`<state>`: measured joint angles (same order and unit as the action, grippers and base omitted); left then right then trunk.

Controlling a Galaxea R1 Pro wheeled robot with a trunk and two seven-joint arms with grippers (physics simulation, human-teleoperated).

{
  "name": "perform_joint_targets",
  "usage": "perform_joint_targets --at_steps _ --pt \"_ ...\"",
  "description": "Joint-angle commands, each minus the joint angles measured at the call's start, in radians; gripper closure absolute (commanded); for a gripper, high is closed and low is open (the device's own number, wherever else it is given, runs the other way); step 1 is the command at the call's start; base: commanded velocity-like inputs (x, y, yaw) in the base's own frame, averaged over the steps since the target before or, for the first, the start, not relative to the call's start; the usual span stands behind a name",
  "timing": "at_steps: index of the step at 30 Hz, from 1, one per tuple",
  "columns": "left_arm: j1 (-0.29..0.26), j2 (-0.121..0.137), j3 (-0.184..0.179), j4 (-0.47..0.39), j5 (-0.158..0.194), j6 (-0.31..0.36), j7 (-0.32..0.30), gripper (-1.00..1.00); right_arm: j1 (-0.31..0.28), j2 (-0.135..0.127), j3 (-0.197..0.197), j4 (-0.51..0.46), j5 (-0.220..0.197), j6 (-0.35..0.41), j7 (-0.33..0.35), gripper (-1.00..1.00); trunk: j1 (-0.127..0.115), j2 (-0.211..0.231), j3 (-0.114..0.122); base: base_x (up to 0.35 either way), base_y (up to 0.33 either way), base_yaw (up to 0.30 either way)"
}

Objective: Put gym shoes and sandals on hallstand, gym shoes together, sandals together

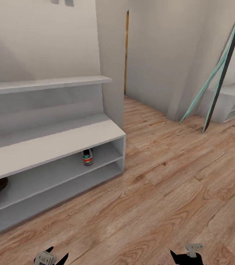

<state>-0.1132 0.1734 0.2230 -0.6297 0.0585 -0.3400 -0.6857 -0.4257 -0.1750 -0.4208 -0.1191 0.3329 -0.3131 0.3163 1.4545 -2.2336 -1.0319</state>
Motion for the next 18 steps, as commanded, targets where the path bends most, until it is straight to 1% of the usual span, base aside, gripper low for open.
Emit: perform_joint_targets --at_steps 1,18 --pt "0.000 0.000 0.002 0.001 0.006 0.001 -0.008 -1.00 -0.001 0.000 -0.009 0.001 0.008 -0.003 0.004 -1.00 0.000 0.000 -0.001 0.000 0.000 -0.300" --pt "0.000 0.001 0.006 0.001 0.004 0.002 -0.008 -1.00 0.002 0.000 -0.009 0.001 0.008 -0.003 0.004 -1.00 0.000 0.000 -0.001 0.000 0.000 -0.300"
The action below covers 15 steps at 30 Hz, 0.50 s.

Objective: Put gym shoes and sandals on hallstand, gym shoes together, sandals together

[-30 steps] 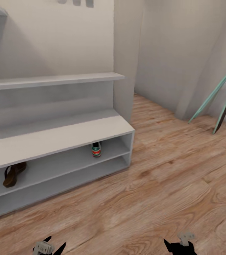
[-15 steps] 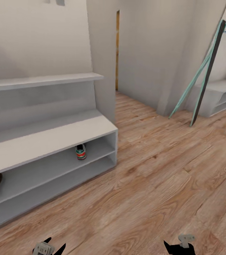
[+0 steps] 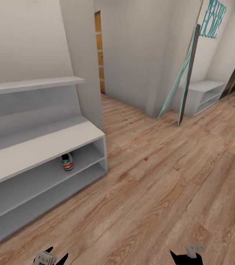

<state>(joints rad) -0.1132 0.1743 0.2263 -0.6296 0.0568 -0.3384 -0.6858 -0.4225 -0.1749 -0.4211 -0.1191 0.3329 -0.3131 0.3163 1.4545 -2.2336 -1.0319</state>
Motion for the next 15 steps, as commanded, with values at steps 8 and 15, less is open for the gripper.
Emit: perform_joint_targets --at_steps 8,15 --pt "0.000 -0.001 0.001 0.001 0.007 0.001 -0.008 -1.00 -0.001 0.000 -0.010 0.001 0.008 -0.003 0.004 -1.00 0.000 0.000 -0.001 0.000 0.000 -0.300" --pt "0.000 -0.001 0.001 0.001 0.008 0.001 -0.008 -1.00 -0.001 0.000 -0.010 0.001 0.008 -0.003 0.004 -1.00 0.000 0.000 -0.001 0.000 0.000 -0.300"
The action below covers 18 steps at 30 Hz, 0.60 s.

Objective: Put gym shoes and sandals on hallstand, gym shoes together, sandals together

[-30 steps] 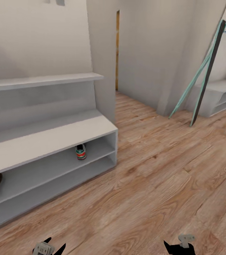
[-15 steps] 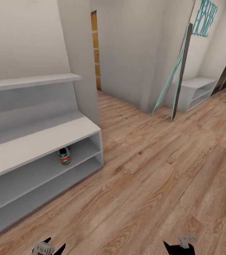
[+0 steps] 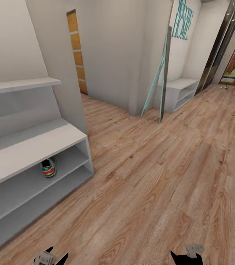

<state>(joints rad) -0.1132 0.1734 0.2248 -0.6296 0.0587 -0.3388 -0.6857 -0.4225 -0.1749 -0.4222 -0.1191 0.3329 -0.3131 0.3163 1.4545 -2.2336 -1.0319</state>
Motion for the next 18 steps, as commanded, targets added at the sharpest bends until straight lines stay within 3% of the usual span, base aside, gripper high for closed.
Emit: perform_joint_targets --at_steps 1,8,18 --pt "0.000 0.000 0.002 0.001 0.006 0.001 -0.008 -1.00 -0.001 0.000 -0.009 0.001 0.008 -0.003 0.004 -1.00 0.000 0.000 -0.001 0.000 0.000 -0.300" --pt "0.000 0.000 0.002 0.001 0.006 0.001 -0.008 -1.00 -0.001 0.000 -0.008 0.001 0.008 -0.003 0.004 -1.00 0.000 0.000 -0.001 0.076 -0.028 -0.300" --pt "0.000 0.000 0.002 0.001 0.006 0.001 -0.008 -1.00 -0.001 0.000 -0.007 0.001 0.008 -0.003 0.004 -1.00 0.000 0.000 -0.001 0.188 -0.178 -0.300"
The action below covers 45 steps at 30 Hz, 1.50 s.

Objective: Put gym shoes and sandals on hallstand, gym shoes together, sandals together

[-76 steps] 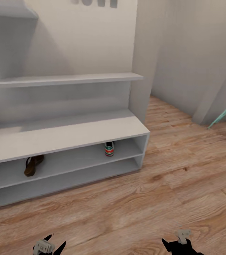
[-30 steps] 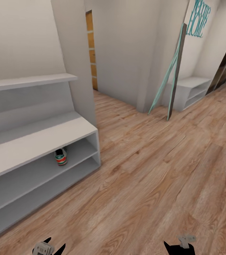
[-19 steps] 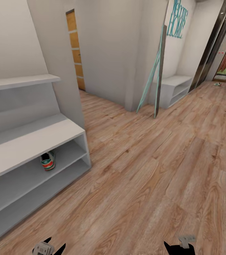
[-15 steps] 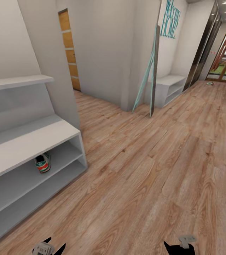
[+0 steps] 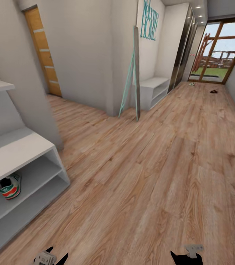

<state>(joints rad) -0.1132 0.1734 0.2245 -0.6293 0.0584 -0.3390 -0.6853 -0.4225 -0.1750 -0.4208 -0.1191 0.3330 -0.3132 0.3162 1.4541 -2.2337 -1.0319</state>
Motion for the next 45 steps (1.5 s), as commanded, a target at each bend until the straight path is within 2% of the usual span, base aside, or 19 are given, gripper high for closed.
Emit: perform_joint_targets --at_steps 1,12,33,45 --pt "0.000 0.000 0.003 0.000 0.006 0.001 -0.008 -1.00 -0.001 0.000 -0.009 0.001 0.008 -0.003 0.004 -1.00 0.000 0.000 -0.001 0.209 -0.198 -0.300" --pt "0.000 0.000 0.005 0.000 0.007 0.002 -0.008 -1.00 -0.001 0.000 -0.009 0.001 0.008 -0.003 0.004 -1.00 0.000 0.000 -0.001 0.287 -0.137 -0.300" --pt "0.000 0.000 0.006 0.000 0.008 0.003 -0.006 -1.00 -0.001 -0.001 -0.010 -0.003 0.007 -0.003 0.004 -1.00 0.000 0.000 0.000 0.336 -0.006 -0.300" --pt "0.000 0.000 0.006 0.000 0.009 0.003 -0.006 -1.00 -0.001 -0.004 -0.010 -0.003 0.007 -0.003 0.006 -1.00 0.000 0.000 0.012 0.337 0.000 -0.238"
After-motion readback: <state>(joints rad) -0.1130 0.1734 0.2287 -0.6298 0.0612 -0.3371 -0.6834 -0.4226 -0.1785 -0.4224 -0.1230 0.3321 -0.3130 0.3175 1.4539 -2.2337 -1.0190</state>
